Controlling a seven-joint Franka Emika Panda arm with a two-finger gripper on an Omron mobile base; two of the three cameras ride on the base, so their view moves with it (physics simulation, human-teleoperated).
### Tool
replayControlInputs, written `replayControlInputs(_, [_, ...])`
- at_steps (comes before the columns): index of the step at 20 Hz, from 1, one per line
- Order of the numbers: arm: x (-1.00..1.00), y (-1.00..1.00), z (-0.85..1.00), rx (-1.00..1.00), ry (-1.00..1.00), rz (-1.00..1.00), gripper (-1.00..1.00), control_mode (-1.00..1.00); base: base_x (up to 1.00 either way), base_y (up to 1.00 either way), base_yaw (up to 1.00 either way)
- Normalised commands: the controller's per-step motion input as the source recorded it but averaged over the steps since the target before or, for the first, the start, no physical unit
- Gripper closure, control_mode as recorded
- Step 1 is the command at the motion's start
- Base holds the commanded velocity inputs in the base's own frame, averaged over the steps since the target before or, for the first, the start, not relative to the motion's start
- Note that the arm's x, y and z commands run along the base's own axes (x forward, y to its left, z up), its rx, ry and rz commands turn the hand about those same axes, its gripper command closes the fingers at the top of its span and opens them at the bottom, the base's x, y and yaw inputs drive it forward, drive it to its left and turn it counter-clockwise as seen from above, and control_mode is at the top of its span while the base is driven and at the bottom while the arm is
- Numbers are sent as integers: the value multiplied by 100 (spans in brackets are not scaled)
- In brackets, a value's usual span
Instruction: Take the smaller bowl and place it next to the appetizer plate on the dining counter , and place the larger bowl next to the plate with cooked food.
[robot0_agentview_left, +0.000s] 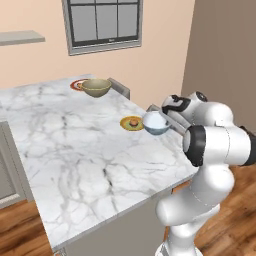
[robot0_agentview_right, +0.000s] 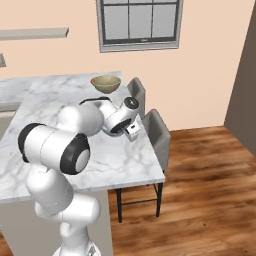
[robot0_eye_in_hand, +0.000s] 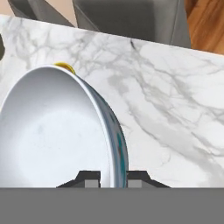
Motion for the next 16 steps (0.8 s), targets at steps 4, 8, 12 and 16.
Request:
replayControlInputs(4, [45,7,-25,0,0,0,100,-100,0,0,0])
replayControlInputs(8, [8,0,-49,0,0,0,100,-100,0,0,0])
replayControlInputs(12, [15,0,-42,0,-1,0,100,-100,0,0,0])
replayControlInputs(16, [63,0,-26,4,-2,0,100,-100,0,0,0])
